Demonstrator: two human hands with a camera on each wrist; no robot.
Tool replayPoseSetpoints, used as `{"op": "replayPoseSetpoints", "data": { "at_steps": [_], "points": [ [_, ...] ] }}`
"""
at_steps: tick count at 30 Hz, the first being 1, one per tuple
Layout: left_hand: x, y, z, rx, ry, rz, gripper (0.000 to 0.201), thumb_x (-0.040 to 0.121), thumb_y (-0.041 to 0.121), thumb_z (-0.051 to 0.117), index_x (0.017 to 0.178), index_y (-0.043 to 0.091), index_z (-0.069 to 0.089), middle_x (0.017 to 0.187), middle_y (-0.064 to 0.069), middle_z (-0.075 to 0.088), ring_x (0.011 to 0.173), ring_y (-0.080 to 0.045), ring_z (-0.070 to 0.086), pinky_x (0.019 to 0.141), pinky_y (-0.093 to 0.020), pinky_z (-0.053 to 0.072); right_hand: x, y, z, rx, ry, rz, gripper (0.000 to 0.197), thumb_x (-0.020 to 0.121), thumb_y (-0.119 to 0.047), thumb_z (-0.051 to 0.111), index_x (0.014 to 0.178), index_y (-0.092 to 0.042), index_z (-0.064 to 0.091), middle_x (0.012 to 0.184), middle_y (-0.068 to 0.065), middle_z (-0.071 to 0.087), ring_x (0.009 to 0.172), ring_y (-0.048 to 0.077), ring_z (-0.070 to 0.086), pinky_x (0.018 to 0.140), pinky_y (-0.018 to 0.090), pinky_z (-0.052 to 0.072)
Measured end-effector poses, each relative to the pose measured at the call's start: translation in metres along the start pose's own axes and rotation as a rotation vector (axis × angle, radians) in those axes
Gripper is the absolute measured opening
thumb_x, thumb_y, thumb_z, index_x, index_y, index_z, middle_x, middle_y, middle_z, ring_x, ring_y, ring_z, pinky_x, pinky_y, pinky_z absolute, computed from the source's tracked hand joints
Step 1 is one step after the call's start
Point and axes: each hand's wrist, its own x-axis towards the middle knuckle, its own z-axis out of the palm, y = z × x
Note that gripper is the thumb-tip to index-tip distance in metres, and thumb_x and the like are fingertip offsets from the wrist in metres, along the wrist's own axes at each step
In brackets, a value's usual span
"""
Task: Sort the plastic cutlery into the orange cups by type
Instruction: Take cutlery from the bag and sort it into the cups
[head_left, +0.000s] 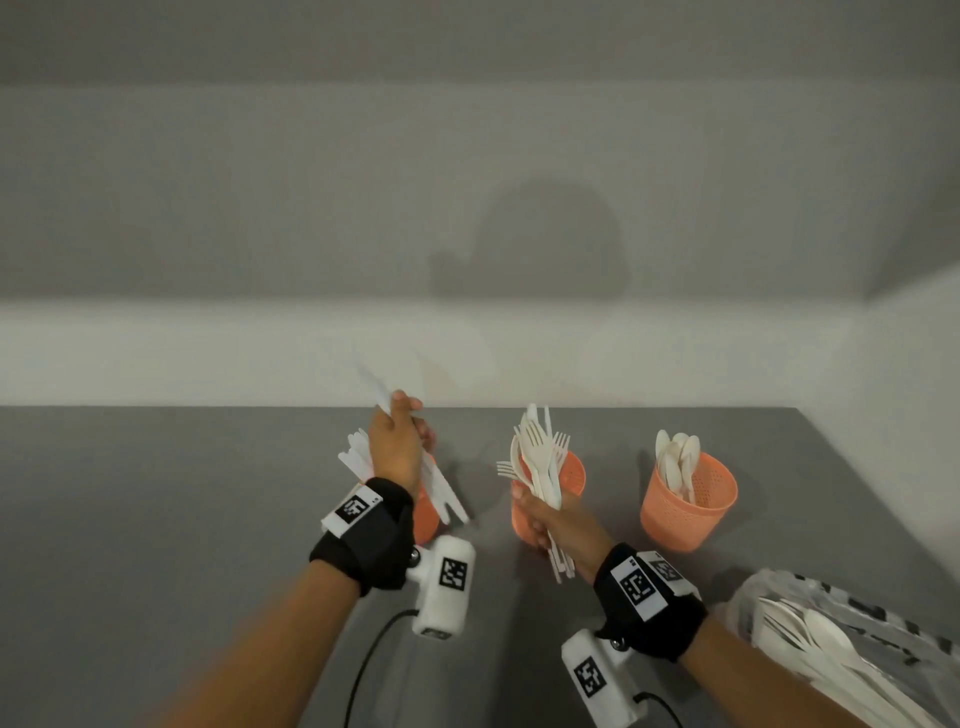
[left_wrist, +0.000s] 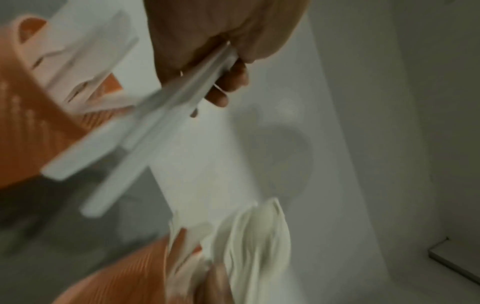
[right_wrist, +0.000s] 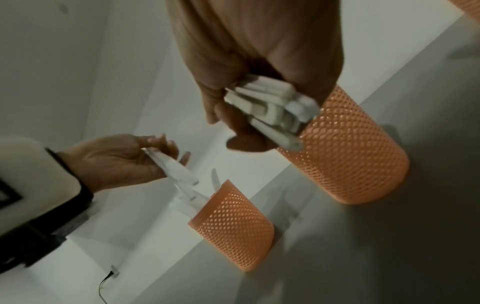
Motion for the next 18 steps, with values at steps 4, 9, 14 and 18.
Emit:
{"op": "replayPoseSetpoints", "data": {
  "at_steps": [4,9,14,18],
  "points": [
    [0.025,0.021,-0.010,0.093,0.095,0.225,0.035,0.096,0.035,0.044,0.066,0.017,0.047,0.056,-0.003,0.041,0.048,-0.015,0.042,0.051,-0.023,0.040,-0.001,-0.007,-0.001,0.095,-0.047,0.096,0.018,0.093,-0.030,0.053,0.096,-0.013,0.051,0.044,-0.007,0.029,0.034,0.004,0.024,0.036,0.017,0.024],
    [0.041,0.003,-0.011,0.151,0.043,0.250,0.045,0.094,0.037,0.049,0.056,0.012,0.043,0.053,-0.005,0.042,0.045,-0.011,0.043,0.050,-0.019,0.041,0.006,-0.007,-0.001,0.123,-0.077,0.137,0.040,0.088,-0.037,0.059,0.060,-0.019,0.037,0.039,-0.007,0.028,0.032,0.005,0.024,0.037,0.018,0.026],
    [0.037,-0.043,-0.022,0.336,-0.063,0.278,0.015,0.094,0.024,0.051,0.084,0.013,0.053,0.058,-0.006,0.051,0.057,-0.022,0.053,0.063,-0.034,0.047,0.005,-0.002,0.000,0.127,-0.116,0.155,0.038,0.089,-0.032,0.059,0.060,-0.020,0.038,0.039,-0.008,0.028,0.032,0.006,0.028,0.038,0.019,0.032],
    [0.041,-0.059,-0.025,0.565,-0.122,0.395,0.019,0.094,0.013,0.049,0.113,0.008,0.050,0.065,-0.003,0.052,0.067,-0.026,0.057,0.069,-0.032,0.043,0.005,-0.003,0.000,0.085,-0.126,0.184,0.043,0.091,-0.032,0.055,0.056,-0.019,0.035,0.038,-0.008,0.029,0.030,0.004,0.028,0.036,0.017,0.029]
  ]
}}
